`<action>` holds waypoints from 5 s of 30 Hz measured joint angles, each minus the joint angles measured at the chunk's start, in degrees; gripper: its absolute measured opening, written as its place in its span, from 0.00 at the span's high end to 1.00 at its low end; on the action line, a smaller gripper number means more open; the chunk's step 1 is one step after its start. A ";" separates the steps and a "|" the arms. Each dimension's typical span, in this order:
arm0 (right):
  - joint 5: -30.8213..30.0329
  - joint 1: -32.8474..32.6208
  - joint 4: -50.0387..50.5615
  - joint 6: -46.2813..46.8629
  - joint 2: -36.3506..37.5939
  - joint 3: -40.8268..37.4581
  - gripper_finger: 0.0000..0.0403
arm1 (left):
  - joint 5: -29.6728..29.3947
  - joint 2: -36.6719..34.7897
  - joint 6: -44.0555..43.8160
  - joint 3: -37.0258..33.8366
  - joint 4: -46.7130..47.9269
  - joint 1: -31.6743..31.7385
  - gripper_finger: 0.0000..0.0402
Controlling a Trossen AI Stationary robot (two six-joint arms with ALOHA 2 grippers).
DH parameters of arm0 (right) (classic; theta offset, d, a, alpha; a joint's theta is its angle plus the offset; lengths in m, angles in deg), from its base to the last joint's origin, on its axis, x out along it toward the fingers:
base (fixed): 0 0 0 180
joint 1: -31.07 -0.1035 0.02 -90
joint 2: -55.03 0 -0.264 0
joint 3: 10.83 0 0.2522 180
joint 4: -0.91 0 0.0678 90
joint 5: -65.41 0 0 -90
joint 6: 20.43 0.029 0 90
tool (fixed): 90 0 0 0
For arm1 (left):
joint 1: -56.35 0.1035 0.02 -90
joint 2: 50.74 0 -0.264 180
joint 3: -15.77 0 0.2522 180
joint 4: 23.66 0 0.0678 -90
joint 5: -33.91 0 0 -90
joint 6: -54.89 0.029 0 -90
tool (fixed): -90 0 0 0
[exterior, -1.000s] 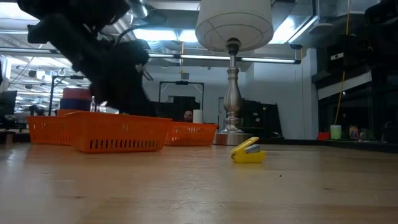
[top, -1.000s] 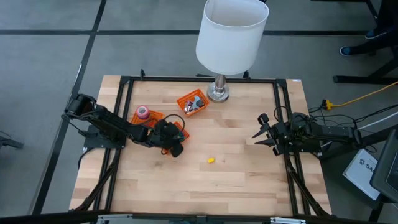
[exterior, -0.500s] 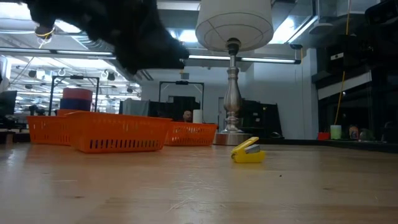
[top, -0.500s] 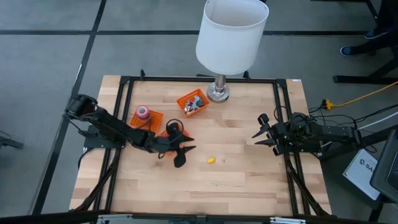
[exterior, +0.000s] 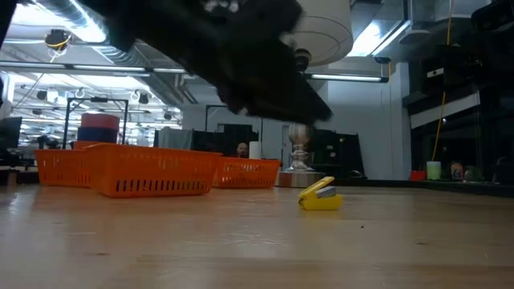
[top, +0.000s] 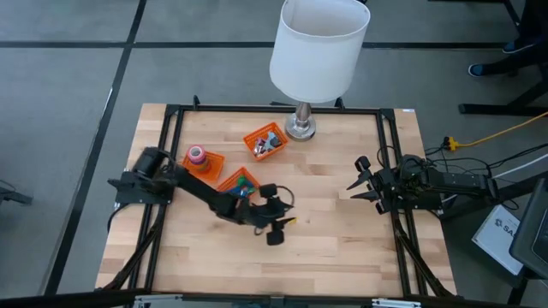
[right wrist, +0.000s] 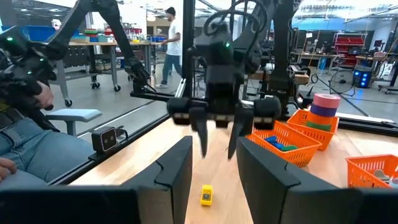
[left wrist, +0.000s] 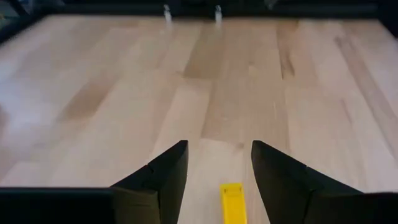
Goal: Pick and place Stapler, Stapler remover, tape
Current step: Put the yellow stapler into the bottom orange bin, then return to Home Position
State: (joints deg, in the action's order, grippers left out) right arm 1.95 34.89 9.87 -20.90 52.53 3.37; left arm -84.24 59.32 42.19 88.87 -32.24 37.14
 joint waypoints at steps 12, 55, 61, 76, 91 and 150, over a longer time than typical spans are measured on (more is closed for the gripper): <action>0.00 0.00 0.03 0.00 0.01 -0.01 0.68 | 4.23 5.72 -3.96 7.10 9.96 2.11 0.42; 0.02 0.01 0.03 0.00 -0.01 0.01 0.68 | 9.45 8.86 -15.24 7.02 14.58 3.91 0.84; 0.01 0.00 -0.04 0.00 0.01 -0.01 0.68 | 6.01 2.79 -15.31 6.95 24.26 5.27 0.84; 0.00 0.00 -0.02 0.00 0.01 -0.01 0.68 | -4.53 -19.99 -14.14 -3.84 33.79 4.92 0.84; 0.00 0.01 -0.01 -0.02 0.01 -0.01 0.68 | -10.79 -33.82 -31.52 -29.14 22.22 0.94 0.83; 0.00 0.01 0.03 -0.01 0.00 -0.01 0.68 | 3.50 -33.77 6.81 -37.95 -10.55 0.79 0.58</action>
State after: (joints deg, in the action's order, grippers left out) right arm 1.95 34.90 9.90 -20.91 52.54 3.36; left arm -80.74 25.55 48.99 50.91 -42.79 37.93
